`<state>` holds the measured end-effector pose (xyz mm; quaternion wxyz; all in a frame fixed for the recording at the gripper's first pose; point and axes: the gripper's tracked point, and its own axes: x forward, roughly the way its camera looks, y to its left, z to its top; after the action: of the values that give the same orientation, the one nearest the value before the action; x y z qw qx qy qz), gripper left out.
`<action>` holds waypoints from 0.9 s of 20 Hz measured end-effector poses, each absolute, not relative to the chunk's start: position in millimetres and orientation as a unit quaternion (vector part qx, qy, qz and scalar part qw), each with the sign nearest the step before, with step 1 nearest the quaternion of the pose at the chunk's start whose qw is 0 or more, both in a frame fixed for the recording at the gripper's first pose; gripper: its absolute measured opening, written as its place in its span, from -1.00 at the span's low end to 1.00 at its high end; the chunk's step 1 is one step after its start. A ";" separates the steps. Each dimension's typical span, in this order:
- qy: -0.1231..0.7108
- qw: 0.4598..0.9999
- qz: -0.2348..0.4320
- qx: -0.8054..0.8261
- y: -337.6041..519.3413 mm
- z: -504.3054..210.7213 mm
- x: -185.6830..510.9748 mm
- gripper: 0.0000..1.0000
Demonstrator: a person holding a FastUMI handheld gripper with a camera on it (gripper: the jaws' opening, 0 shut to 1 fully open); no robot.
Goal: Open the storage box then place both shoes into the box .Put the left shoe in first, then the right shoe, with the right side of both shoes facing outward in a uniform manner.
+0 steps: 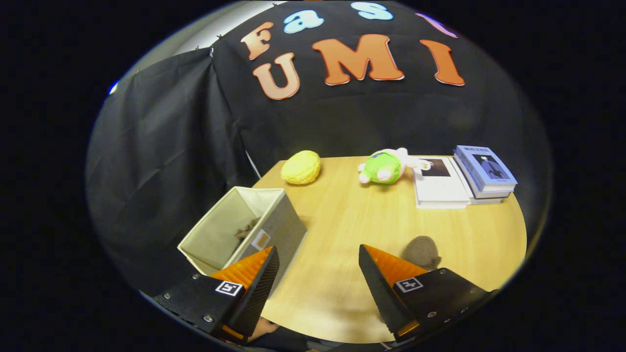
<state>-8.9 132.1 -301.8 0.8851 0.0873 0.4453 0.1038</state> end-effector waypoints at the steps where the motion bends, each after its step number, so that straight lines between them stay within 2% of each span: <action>1: 0.447 0.887 0.087 0.077 114.2 -308.4 -12.3 0.95; 4: 0.459 0.885 0.041 0.069 68.4 -332.9 -29.7 0.95; 12: 0.518 0.850 -0.018 0.091 18.3 -390.8 -69.4 0.93; 18: 0.551 0.827 -0.053 0.099 -1.0 -435.0 -79.3 0.76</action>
<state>-79.3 -1.0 -435.0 0.8271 0.0992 0.5506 -0.0535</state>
